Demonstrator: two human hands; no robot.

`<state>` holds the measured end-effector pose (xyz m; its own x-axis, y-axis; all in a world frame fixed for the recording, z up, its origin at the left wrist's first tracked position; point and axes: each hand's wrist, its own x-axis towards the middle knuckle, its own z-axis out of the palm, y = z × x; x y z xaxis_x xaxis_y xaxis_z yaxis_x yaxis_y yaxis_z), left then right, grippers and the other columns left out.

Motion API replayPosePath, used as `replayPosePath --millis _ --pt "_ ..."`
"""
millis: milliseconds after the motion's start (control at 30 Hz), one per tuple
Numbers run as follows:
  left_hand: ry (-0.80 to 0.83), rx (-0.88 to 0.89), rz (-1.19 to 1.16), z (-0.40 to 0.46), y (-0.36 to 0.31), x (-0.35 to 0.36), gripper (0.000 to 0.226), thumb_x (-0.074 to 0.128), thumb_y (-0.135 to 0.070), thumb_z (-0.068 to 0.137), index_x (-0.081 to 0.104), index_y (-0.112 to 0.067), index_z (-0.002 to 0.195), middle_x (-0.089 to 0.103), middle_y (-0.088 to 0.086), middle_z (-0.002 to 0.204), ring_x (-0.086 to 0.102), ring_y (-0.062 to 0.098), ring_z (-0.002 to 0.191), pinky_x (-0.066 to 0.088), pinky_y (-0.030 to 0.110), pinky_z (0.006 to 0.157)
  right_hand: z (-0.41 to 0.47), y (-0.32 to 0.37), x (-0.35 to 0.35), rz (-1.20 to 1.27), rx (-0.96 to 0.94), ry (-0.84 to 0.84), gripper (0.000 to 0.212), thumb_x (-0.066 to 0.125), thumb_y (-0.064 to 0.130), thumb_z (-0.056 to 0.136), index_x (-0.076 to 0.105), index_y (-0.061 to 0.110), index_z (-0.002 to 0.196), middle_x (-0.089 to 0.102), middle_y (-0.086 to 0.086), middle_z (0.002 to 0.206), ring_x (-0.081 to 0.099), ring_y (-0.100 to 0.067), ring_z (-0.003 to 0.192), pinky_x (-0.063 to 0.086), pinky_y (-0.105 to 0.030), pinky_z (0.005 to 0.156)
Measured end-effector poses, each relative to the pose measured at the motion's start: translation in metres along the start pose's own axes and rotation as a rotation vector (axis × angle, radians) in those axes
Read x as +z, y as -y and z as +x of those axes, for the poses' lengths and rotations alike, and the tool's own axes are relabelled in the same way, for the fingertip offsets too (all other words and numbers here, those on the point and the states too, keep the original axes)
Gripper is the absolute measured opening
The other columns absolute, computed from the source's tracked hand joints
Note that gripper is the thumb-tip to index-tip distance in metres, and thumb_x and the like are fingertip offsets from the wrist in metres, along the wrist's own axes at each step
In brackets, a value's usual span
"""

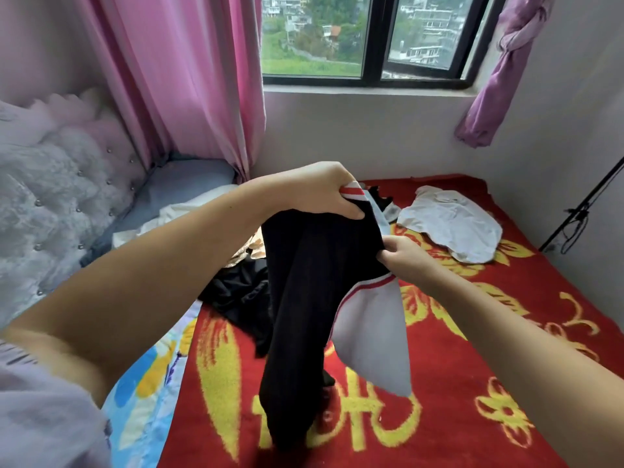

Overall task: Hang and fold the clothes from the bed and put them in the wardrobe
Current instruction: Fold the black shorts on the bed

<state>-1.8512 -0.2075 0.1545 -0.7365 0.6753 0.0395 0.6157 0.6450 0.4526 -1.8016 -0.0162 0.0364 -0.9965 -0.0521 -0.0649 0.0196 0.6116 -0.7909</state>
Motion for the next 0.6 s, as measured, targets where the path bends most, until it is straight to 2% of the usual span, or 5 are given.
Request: replayPosePath --millis 100,200,300,433,600 --pt "0.006 -0.016 -0.033 0.001 0.002 -0.005 0.017 0.072 -0.033 0.08 0.066 -0.019 0.074 0.057 -0.013 0.06 0.052 0.003 0.055 0.043 0.018 0.056 -0.008 -0.009 0.007 0.282 -0.008 -0.038 0.023 0.044 0.017 0.099 0.058 0.006 0.085 0.054 -0.011 0.074 0.051 -0.013 0.073 0.042 -0.023 0.066" --pt "0.028 -0.028 -0.12 0.002 0.006 -0.011 0.014 0.073 -0.031 0.08 0.065 -0.025 0.07 0.059 -0.019 0.055 0.054 -0.004 0.05 0.041 0.01 0.05 -0.017 -0.018 0.016 0.313 -0.054 0.053 0.03 0.051 0.049 0.094 0.055 0.024 0.11 0.062 0.013 0.093 0.06 0.003 0.085 0.046 -0.012 0.072" --pt "0.086 -0.034 -0.18 0.004 0.006 -0.014 0.012 0.073 -0.03 0.08 0.066 -0.027 0.071 0.063 -0.018 0.058 0.059 -0.002 0.053 0.044 0.011 0.048 -0.02 -0.029 0.025 0.273 -0.063 0.12 0.028 0.068 0.039 0.087 0.055 0.034 0.112 0.063 0.023 0.098 0.061 0.006 0.094 0.048 -0.012 0.073" --pt "0.182 -0.046 -0.249 0.012 0.002 -0.006 0.012 0.074 -0.03 0.08 0.068 -0.028 0.069 0.066 -0.014 0.062 0.063 0.002 0.056 0.047 0.015 0.05 -0.025 -0.056 0.027 0.186 -0.028 0.143 0.024 0.068 0.025 0.087 0.063 0.01 0.105 0.067 -0.004 0.1 0.063 -0.02 0.097 0.05 -0.037 0.08" --pt "0.231 -0.069 -0.338 0.043 -0.019 0.007 0.017 0.073 -0.026 0.082 0.07 -0.032 0.067 0.07 -0.011 0.068 0.068 0.006 0.063 0.051 0.019 0.054 -0.039 -0.101 -0.015 0.343 0.026 0.001 0.026 0.065 0.018 0.091 0.062 0.01 0.116 0.067 -0.011 0.115 0.063 -0.023 0.109 0.05 -0.044 0.091"
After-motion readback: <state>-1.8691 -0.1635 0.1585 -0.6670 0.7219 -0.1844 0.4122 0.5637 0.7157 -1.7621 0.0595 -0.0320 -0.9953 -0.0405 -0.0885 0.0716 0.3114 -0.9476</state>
